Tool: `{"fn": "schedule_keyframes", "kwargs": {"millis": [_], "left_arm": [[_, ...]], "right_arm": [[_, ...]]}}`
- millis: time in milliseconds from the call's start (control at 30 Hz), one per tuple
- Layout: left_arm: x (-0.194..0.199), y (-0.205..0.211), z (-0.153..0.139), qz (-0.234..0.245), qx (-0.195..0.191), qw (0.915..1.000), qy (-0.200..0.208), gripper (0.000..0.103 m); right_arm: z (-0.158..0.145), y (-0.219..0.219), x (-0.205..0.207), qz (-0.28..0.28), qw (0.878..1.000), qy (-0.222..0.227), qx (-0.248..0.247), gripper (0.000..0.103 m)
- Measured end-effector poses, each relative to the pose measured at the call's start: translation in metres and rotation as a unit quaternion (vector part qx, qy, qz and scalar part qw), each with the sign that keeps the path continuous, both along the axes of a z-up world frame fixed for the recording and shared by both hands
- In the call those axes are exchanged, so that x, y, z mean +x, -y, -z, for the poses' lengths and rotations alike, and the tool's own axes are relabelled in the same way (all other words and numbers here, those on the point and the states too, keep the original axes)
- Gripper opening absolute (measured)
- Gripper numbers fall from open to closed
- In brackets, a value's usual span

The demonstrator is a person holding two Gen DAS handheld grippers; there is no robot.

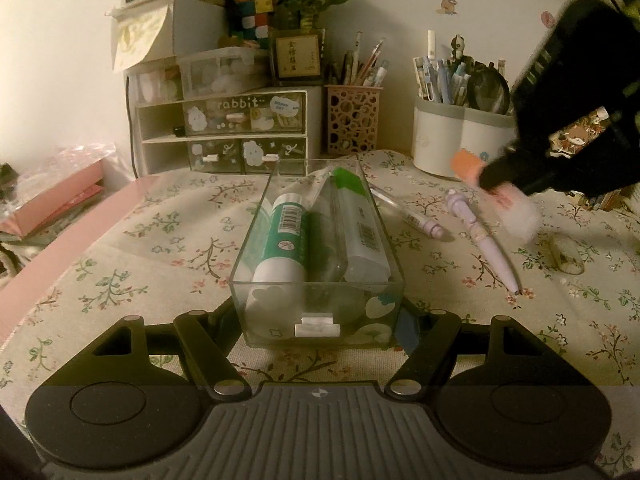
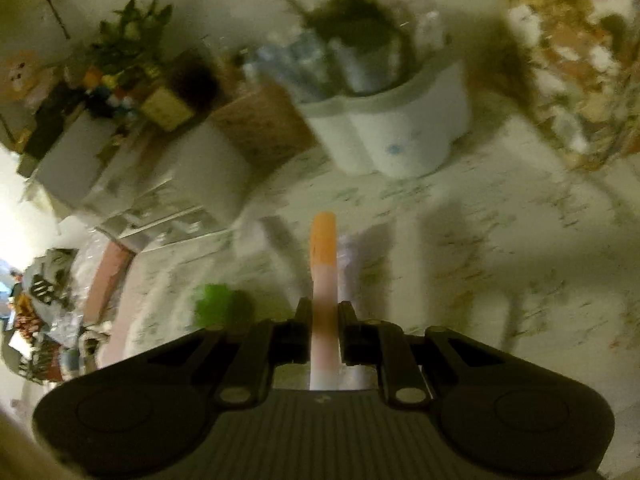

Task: Organize stationery
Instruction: 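Carry the orange-capped highlighter into the clear box and lower it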

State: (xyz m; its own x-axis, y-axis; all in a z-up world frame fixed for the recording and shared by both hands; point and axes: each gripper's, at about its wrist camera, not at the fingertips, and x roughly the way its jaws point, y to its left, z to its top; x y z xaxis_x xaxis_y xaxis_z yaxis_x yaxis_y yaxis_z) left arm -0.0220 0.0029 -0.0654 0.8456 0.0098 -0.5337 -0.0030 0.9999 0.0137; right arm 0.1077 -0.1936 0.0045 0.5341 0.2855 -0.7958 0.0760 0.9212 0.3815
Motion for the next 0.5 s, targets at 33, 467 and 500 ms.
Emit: {"fn": "schedule_keyframes", "kwargs": {"millis": [33,467,500], "left_arm": [[0.0,0.0,0.0,0.0,0.0,1.0,0.0,0.072],[0.0,0.0,0.0,0.0,0.001,1.0,0.0,0.072],[0.0,0.0,0.0,0.0,0.001,1.0,0.0,0.072]], "right_arm": [[0.0,-0.005,0.001,-0.007,1.0,-0.003,0.009,0.013],[-0.008,-0.05,-0.001,-0.04,0.999,0.007,0.024,0.013],[-0.009,-0.052,-0.001,-0.04,0.999,0.007,0.025,0.013]]}}
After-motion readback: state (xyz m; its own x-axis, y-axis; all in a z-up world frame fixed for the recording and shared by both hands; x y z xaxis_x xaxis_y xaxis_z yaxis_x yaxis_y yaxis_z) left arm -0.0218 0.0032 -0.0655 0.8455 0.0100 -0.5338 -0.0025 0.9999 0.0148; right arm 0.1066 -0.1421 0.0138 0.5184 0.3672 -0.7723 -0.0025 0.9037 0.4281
